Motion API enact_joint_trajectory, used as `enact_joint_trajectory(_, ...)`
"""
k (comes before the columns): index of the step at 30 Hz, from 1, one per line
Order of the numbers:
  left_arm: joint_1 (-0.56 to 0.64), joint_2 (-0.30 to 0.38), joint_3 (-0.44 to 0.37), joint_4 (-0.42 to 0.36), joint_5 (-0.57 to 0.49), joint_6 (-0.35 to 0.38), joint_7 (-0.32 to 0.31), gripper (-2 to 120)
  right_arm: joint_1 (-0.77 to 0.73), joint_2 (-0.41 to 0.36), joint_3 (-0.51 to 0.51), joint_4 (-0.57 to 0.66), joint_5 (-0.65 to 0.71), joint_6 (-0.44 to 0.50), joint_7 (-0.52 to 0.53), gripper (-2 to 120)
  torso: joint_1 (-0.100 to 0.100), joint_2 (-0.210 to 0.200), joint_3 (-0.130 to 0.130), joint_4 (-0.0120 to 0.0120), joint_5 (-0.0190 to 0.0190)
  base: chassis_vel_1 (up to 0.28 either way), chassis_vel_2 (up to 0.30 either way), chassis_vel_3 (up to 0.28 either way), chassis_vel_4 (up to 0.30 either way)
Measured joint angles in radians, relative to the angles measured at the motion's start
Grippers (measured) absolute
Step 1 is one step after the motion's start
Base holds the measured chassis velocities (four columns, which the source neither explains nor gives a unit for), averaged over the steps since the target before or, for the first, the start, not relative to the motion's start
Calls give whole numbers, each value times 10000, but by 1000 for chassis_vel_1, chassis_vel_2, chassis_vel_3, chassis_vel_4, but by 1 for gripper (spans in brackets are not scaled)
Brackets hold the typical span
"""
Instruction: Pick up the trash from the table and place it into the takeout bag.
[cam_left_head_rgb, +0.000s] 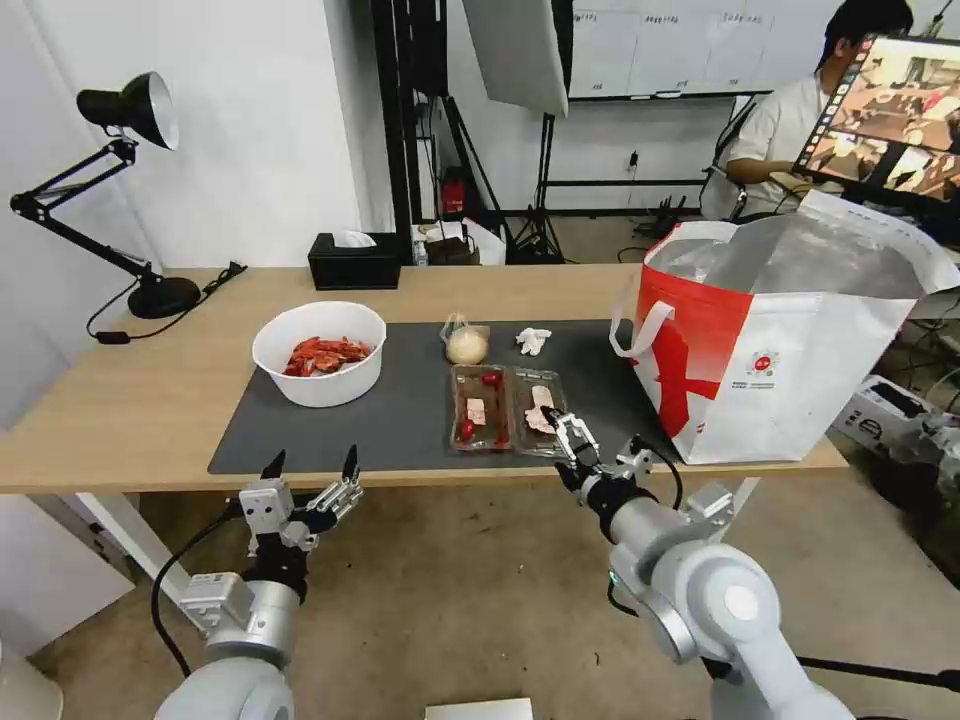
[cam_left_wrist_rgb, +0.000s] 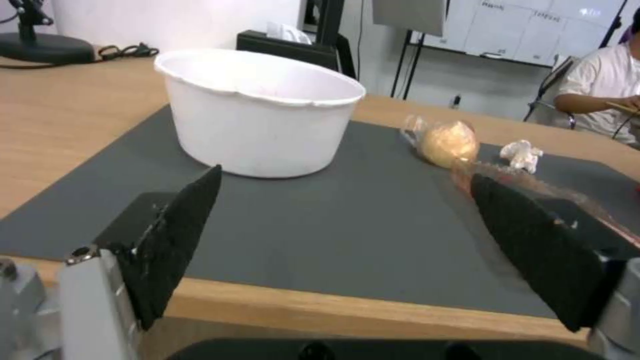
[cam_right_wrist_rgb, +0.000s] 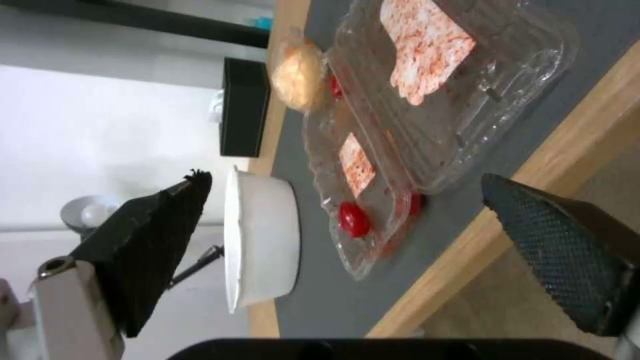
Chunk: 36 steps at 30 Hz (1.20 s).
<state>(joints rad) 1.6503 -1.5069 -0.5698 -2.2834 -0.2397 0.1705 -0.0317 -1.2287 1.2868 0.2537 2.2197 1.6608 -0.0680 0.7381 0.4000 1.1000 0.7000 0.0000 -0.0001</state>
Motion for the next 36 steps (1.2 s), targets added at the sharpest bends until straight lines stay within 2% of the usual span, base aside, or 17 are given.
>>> enact_joint_trajectory(24,-87,204,-56,192,-126,22,-24,100,660,1139,-179,-1319,-333,136,231,100,0,0,0,0,0,0,0,0,0)
enact_joint_trajectory(36,-173,206,-78,323,-192,-17,-31,100,858,1360,-72,-1581,-406,132,445,100,0,0,-1,0,0,0,0,0,0)
